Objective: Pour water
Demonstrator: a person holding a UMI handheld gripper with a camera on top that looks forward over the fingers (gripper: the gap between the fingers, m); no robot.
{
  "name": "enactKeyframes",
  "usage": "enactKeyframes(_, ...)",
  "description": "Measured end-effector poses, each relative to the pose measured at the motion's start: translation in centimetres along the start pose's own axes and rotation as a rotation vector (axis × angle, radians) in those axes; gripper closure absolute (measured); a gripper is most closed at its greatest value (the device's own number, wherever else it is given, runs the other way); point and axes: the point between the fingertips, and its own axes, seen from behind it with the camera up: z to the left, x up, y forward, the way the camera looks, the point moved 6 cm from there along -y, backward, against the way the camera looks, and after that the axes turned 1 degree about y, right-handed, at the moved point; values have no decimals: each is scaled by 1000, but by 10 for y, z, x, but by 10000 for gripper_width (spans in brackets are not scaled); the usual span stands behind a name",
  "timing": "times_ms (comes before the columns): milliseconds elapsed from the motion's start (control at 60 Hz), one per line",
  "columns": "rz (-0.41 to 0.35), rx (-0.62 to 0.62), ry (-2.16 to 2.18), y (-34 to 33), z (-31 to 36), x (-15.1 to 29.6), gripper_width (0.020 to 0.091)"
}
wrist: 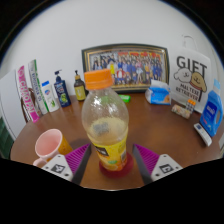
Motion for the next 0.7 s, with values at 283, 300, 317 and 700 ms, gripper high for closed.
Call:
enactKeyframes(283,91,-152,-24,-94,9,6,250)
enactKeyframes(300,86,-159,-27,-101,14,7,251)
enactKeyframes(317,83,-163,-31,-109,18,9,251)
enactKeyframes(700,87,-221,-42,-257,112,15,247)
